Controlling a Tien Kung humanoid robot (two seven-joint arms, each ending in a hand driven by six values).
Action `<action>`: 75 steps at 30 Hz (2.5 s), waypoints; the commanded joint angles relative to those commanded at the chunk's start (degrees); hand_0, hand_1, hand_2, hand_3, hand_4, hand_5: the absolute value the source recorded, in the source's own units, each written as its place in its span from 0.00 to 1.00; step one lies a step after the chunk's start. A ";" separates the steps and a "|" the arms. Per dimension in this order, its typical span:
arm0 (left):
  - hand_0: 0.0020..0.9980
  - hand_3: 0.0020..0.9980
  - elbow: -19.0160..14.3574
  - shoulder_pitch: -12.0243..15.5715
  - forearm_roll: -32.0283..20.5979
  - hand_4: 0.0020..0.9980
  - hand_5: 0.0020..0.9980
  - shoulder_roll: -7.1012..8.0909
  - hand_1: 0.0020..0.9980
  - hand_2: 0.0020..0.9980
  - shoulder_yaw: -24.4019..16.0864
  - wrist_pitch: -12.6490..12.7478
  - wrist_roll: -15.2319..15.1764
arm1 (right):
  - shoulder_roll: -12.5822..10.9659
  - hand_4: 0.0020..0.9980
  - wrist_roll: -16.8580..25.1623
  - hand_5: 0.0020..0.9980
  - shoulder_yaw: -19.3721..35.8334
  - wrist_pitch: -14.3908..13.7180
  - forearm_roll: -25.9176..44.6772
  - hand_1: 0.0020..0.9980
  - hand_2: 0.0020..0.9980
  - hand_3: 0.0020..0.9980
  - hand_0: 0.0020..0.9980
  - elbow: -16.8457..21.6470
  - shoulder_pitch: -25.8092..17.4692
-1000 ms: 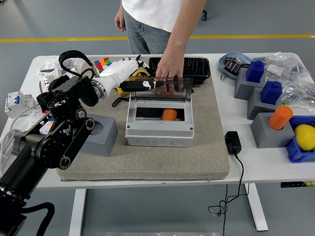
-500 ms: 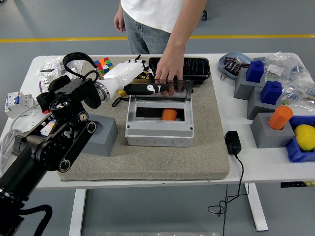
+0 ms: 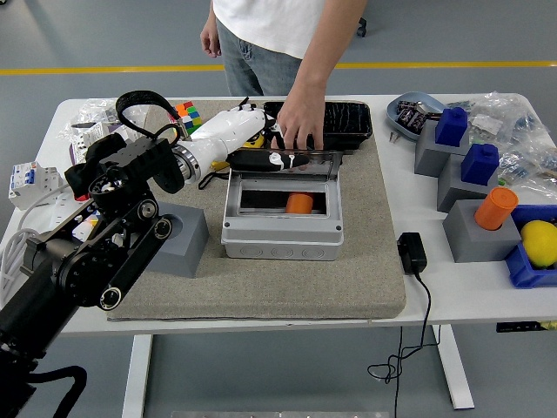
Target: Fetch the battery,place it into the box,close the lid of the box
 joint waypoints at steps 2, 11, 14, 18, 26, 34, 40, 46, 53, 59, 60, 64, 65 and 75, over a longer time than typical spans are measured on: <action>1.00 0.53 -0.41 -0.08 -1.01 1.00 1.00 0.36 0.89 0.74 1.62 -0.12 0.04 | -0.01 1.00 0.02 1.00 0.02 -0.01 -0.01 0.76 0.75 0.79 0.80 0.00 0.05; 1.00 0.53 -1.02 -0.21 -3.30 1.00 1.00 1.33 0.88 0.74 5.79 -0.04 0.03 | -0.02 1.00 0.02 1.00 0.19 0.00 -0.09 0.76 0.75 0.79 0.80 -0.02 0.01; 1.00 0.53 -1.15 -0.16 -3.83 1.00 1.00 1.58 0.89 0.74 6.87 -0.09 0.01 | -0.04 1.00 0.00 1.00 0.25 0.02 -0.18 0.76 0.75 0.79 0.80 -0.04 -0.04; 1.00 0.53 -1.27 -0.09 -4.54 1.00 1.00 1.77 0.89 0.74 8.27 -0.16 0.07 | -0.04 1.00 0.01 1.00 0.08 0.00 -0.11 0.76 0.75 0.79 0.80 -0.03 -0.05; 1.00 0.53 -0.67 0.39 -6.02 1.00 1.00 2.11 0.88 0.74 10.76 -0.76 0.22 | -0.07 1.00 -0.01 1.00 -0.03 -0.14 -0.08 0.76 0.75 0.79 0.80 -0.03 -0.13; 1.00 0.53 -1.01 1.06 -5.80 1.00 1.00 2.09 0.87 0.74 9.40 0.39 -0.30 | 0.01 1.00 0.00 1.00 -0.17 -0.23 -0.04 0.76 0.75 0.79 0.80 -0.03 -0.29; 1.00 0.56 -5.38 4.70 -8.09 1.00 1.00 0.57 0.85 0.73 -0.41 2.37 -2.04 | 0.14 1.00 -0.01 1.00 0.04 -0.30 -0.21 0.76 0.75 0.79 0.80 -0.01 -0.29; 0.96 0.61 -9.92 7.49 -18.53 1.00 1.00 -0.35 0.83 0.73 -11.25 1.34 -4.21 | 0.38 1.00 -0.03 1.00 0.70 -0.12 -0.62 0.76 0.75 0.79 0.80 -0.06 -0.54; 0.87 0.66 -10.76 10.65 -34.44 1.00 1.00 -0.69 0.81 0.74 -21.65 0.64 -7.63 | 0.61 1.00 0.10 1.00 0.81 -0.22 -0.47 0.76 0.75 0.79 0.80 0.04 -0.39; 0.85 0.74 -10.88 13.69 -48.97 1.00 1.00 -1.36 0.82 0.76 -29.97 0.53 -8.85 | 0.91 1.00 0.10 1.00 1.33 -0.12 -0.60 0.76 0.75 0.79 0.80 0.02 -0.50; 0.85 0.74 -10.75 14.21 -51.57 1.00 1.00 -1.33 0.82 0.76 -31.32 0.46 -8.85 | 0.98 1.00 0.11 1.00 1.52 -0.05 -0.70 0.76 0.75 0.79 0.80 0.01 -0.60; 0.88 0.88 -10.16 16.38 -61.26 1.00 1.00 -0.67 0.90 0.87 -34.61 0.22 -8.52 | 1.21 1.00 0.24 1.00 2.04 0.00 -0.94 0.76 0.75 0.79 0.80 0.05 -0.82; 0.88 0.88 -9.97 16.90 -63.86 1.00 1.00 -0.47 0.90 0.87 -35.24 0.29 -8.44 | 1.26 1.00 0.28 1.00 2.15 -0.02 -0.98 0.76 0.75 0.79 0.80 0.06 -0.84; 1.00 1.00 -8.05 21.93 -71.21 1.00 1.00 1.05 1.00 1.00 -41.81 6.64 -8.32 | 2.19 1.00 1.05 1.00 4.88 -0.63 -2.76 0.78 0.75 0.80 0.81 0.16 -1.68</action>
